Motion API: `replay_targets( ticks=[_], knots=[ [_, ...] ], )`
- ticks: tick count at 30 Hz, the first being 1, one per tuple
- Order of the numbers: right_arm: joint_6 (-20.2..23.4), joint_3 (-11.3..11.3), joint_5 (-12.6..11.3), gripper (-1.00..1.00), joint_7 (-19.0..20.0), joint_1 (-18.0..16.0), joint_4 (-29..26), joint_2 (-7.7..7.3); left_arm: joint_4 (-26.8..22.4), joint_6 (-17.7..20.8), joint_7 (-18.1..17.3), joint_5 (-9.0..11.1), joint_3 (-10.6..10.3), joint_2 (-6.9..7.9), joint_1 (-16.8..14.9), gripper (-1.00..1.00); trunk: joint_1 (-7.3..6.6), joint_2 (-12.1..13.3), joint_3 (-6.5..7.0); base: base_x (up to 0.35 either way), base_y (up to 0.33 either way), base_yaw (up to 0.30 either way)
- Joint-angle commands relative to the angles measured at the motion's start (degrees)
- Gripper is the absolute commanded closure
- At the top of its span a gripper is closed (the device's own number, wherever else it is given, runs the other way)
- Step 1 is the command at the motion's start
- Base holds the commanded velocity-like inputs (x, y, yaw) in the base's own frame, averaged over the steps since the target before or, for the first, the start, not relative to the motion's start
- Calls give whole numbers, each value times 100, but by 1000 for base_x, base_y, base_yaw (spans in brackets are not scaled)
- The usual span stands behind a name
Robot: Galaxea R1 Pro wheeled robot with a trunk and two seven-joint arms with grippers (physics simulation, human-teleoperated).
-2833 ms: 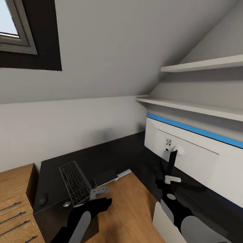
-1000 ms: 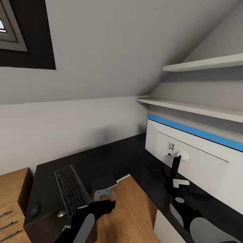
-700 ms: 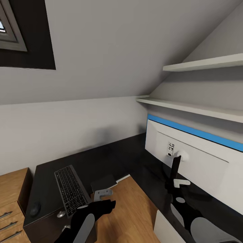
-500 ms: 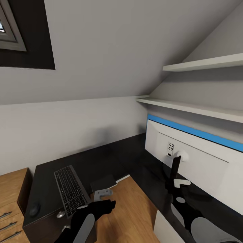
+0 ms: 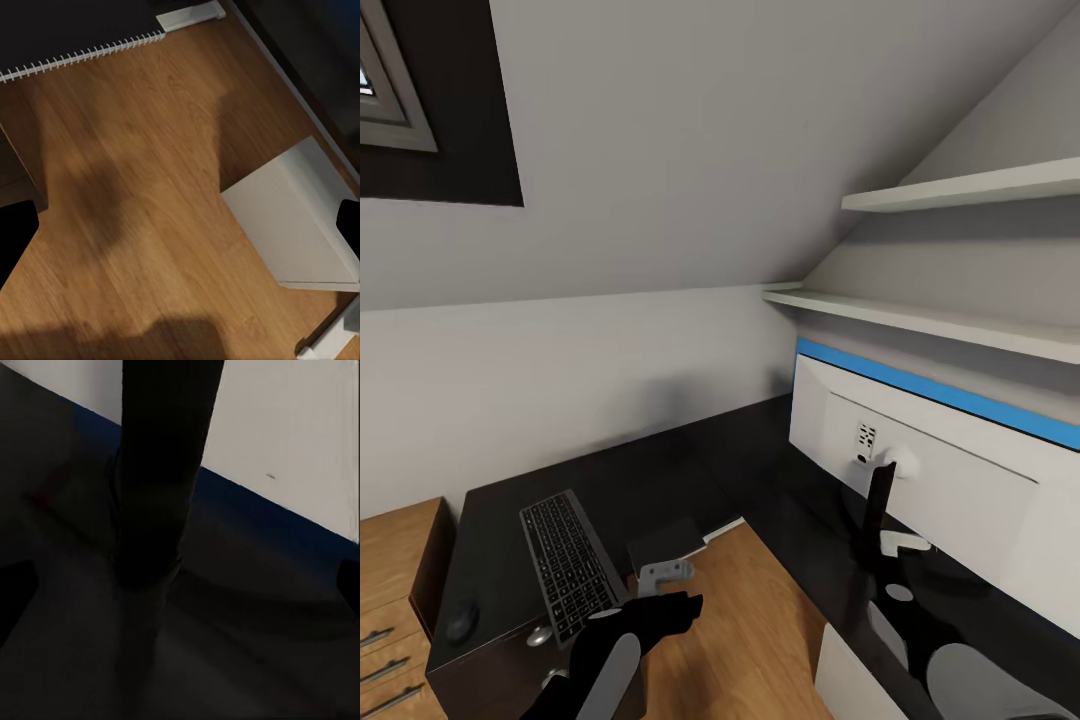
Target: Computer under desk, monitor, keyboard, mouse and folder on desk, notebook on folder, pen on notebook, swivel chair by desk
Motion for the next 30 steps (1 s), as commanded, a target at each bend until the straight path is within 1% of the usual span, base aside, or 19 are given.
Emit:
replay_targets(
  ticks=[1, 3, 5, 6, 9, 14, 21, 30],
  knots=[
    [-91, -134, -144, -100, -16, -6, 6, -3, -6, 10, 57, 60, -5, 2, -6, -100, 2, -9, -10, 0, 0, 0],
    [-172, -304, -205, -100, -7, -6, 11, -1, -6, 10, 57, 60, -5, 2, -6, -100, 2, -9, -10, 0, 0, 0],
    [-243, -428, -246, -100, -1, -6, 17, 1, -5, 10, 59, 60, -5, 2, -6, -100, 2, -9, -10, 0, 0, 0],
    [-336, -578, -298, -100, 8, -6, 25, 3, -5, 10, 63, 60, -5, 5, -6, -100, 2, -9, -10, 0, 0, 0],
    [-363, -625, -320, -100, 12, -5, 27, 3, -5, 10, 65, 60, -5, 6, -6, -100, 2, -9, -10, 0, 0, 0],
    [-375, -642, -321, -100, 16, -5, 28, 4, -5, 10, 61, 60, -5, 5, -6, -100, 2, -9, -10, 3, 2, 0],
    [-381, -646, -305, -100, 18, -6, 34, 4, -5, 10, 64, 60, -5, 6, -6, -100, 2, -9, -10, 151, 111, 0],
    [-381, -634, -293, -100, 18, -5, 33, 13, -5, 10, 72, 60, -5, 6, -6, -100, 2, -9, -10, 28, 20, 0]
  ],
)
